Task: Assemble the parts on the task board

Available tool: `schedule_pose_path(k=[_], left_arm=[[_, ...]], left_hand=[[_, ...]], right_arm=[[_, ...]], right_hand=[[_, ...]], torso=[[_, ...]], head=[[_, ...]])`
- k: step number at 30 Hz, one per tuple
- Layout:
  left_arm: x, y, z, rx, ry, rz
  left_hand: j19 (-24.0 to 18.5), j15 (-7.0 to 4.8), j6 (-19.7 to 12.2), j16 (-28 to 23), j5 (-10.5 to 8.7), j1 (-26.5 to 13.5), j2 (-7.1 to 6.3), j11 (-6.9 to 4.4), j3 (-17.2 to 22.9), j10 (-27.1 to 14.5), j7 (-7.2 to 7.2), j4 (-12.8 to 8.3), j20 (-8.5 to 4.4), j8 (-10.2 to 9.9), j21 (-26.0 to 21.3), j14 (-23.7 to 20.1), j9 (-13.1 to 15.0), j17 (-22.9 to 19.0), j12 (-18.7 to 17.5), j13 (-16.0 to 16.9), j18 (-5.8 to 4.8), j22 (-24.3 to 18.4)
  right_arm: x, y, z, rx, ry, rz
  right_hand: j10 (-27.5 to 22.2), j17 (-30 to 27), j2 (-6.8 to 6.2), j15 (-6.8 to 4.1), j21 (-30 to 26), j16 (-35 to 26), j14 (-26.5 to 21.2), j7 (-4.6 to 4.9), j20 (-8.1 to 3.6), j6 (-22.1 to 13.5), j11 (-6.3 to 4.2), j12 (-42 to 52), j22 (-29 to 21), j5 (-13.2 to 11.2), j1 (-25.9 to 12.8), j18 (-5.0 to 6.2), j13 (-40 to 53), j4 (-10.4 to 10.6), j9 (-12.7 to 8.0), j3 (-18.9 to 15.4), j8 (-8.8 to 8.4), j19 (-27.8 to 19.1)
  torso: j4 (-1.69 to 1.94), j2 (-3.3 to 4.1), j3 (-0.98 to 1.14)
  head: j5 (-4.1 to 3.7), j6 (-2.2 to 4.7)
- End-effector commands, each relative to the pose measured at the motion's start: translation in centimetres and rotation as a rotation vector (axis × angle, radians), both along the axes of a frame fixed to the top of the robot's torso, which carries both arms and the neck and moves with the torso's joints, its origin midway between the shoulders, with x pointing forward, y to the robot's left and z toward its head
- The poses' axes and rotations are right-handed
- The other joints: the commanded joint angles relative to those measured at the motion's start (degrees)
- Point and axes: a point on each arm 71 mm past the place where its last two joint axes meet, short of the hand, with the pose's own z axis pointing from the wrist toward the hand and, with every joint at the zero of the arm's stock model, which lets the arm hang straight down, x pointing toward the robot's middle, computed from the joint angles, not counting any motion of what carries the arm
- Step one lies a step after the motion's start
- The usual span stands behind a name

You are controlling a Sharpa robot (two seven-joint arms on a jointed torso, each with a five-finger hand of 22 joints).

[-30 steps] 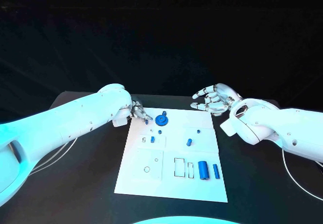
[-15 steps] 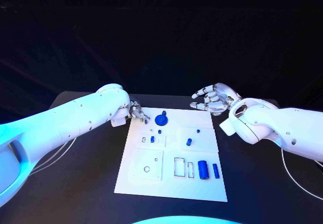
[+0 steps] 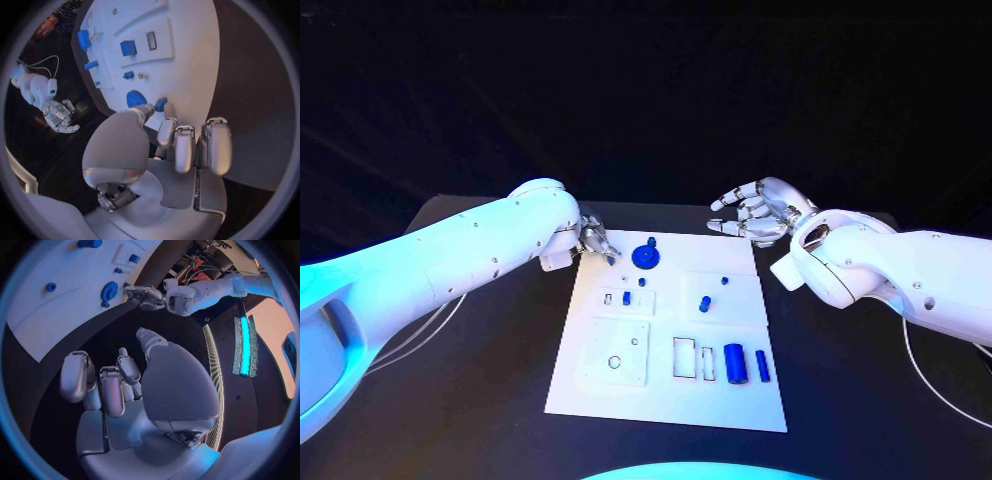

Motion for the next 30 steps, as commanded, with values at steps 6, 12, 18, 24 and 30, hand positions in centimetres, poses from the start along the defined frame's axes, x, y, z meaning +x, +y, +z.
schedule_pose_path(k=[6,12,18,24,30], left_arm=[[-0.2,-0.2,-0.2,-0.015,0.032,-0.016],[-0.2,0.1,-0.3,-0.014,0.04,-0.015],[-0.2,0.5,-0.3,-0.04,0.041,0.002],[-0.6,1.2,-0.1,-0.105,0.05,0.024],[-1.9,1.9,0.4,-0.177,0.06,0.031]], left_hand=[[0.1,-0.14,0.4,0.2,0.48,4.5,0.88,-0.6,5.5,0.2,-0.23,-2.2,-0.08,-0.3,-0.1,6.0,0.5,15.1,0.1,0.3,-0.43,0.5],[0.1,0.22,-0.3,0.2,0.81,4.3,-0.82,-0.12,16.8,0.4,0.4,-7.1,0.19,1.0,-0.1,6.0,2.7,15.1,-0.2,0.2,-0.42,0.5],[0.1,0.24,0.1,0.2,1.75,2.0,-2.21,-0.14,22.4,0.8,0.48,-9.8,0.28,2.0,0.0,6.0,4.0,15.1,0.0,0.4,-0.44,0.7],[0.2,0.15,0.5,0.2,2.3,1.1,-2.59,-0.26,24.1,1.1,0.37,-10.8,0.22,2.3,0.1,6.0,4.5,15.1,0.1,0.6,-0.48,0.9],[0.3,0.06,0.8,0.2,2.64,0.5,-2.85,-0.36,25.0,1.4,0.26,-11.4,0.16,2.5,0.2,6.0,4.7,15.1,0.3,0.8,-0.51,1.1]], right_arm=[[-0.1,0.2,0.0,-0.005,-0.004,0.02],[-0.1,0.2,0.0,-0.005,-0.004,0.019],[-0.1,0.1,0.0,-0.005,-0.004,0.018],[-0.1,0.0,0.0,-0.006,-0.005,0.017],[-0.1,-0.2,0.0,-0.007,-0.004,0.012]], right_hand=[[-0.1,4.2,-0.03,0.01,-0.3,-0.2,3.4,-0.27,-0.03,0.2,-0.3,0.4,0.4,0.0,0.6,0.39,0.0,0.3,-0.1,-0.1,0.39,-0.2],[0.0,4.3,-0.03,0.0,-0.3,-0.2,3.4,-0.28,-0.04,0.3,-0.3,0.4,0.4,0.0,0.6,0.39,0.1,0.3,-0.1,-0.1,0.46,-0.2],[0.0,4.3,-0.03,0.0,-0.3,-0.2,3.4,-0.28,-0.04,0.3,-0.3,0.4,0.4,0.0,0.6,0.39,0.1,0.3,-0.1,-0.1,0.46,-0.2],[0.0,4.3,-0.03,0.0,-0.3,-0.2,3.4,-0.28,-0.04,0.3,-0.3,0.4,0.4,0.0,0.6,0.39,0.1,0.3,-0.1,-0.1,0.46,-0.2],[0.1,4.3,-0.02,0.0,-0.3,-0.1,3.4,-0.29,-0.04,0.3,-0.31,0.5,0.4,0.0,0.6,0.39,0.1,0.4,-0.1,-0.1,0.5,-0.2]], torso=[[0.03,0.01,0.02],[0.01,-0.03,0.02],[0.05,-0.07,0.02],[0.14,-0.16,0.06],[0.23,-0.21,0.03]], head=[[0.15,-0.08],[0.2,-0.19],[0.28,-0.21],[0.43,-0.22],[0.42,-0.28]])
